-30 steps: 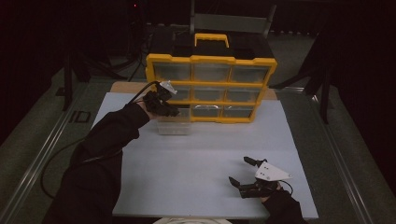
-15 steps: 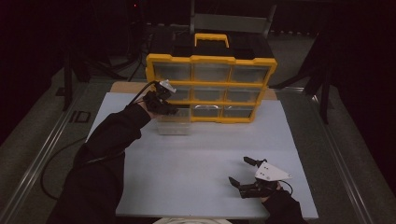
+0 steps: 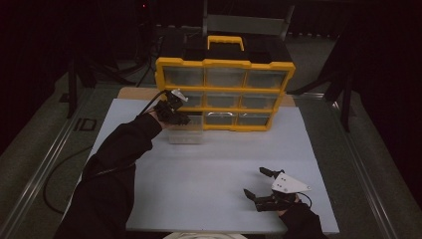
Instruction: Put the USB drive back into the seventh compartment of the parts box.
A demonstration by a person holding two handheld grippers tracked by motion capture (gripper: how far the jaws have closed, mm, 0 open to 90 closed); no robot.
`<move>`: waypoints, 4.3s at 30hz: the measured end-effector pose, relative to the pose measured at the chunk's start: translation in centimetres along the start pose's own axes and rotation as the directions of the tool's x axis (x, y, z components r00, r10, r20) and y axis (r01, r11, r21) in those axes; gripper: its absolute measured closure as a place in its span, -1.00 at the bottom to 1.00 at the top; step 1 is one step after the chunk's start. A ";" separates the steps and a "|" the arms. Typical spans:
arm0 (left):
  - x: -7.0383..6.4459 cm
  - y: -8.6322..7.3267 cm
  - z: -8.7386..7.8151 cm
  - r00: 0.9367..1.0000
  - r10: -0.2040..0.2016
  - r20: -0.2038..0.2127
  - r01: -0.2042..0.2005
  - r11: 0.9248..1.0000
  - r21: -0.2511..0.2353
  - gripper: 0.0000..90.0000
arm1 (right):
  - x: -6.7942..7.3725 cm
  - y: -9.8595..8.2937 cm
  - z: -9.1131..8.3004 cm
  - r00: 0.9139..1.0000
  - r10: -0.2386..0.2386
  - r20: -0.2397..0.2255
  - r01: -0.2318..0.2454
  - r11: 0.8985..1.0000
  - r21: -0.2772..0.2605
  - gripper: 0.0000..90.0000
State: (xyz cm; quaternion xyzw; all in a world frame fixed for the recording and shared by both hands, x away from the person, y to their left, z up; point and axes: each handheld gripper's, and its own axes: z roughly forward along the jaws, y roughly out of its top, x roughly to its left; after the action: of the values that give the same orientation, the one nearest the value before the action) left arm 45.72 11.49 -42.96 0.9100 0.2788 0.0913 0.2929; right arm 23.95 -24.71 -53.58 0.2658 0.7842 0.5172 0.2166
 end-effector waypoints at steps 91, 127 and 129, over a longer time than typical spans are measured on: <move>-2.5 -12.1 -6.8 0.992 -0.102 -0.070 0.091 0.985 -0.147 -1.00 | 0.0 0.1 0.1 1.000 0.005 0.005 -0.005 1.000 0.008 -0.80; -5.7 -20.8 -5.2 0.993 -0.110 -0.031 0.104 0.982 -0.158 -1.00 | 0.1 0.1 0.2 1.000 0.000 0.002 0.000 1.000 0.010 -0.80; -5.9 -21.1 -5.1 0.993 -0.115 -0.024 0.110 0.981 -0.160 -1.00 | 0.1 0.1 0.2 1.000 -0.001 0.002 0.001 1.000 0.011 -0.80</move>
State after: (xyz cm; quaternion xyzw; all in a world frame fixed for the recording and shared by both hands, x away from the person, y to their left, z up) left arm 29.55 24.89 -51.15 0.8650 0.3265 0.1114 0.3644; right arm 24.01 -24.55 -53.59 0.2671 0.7870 0.5124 0.2162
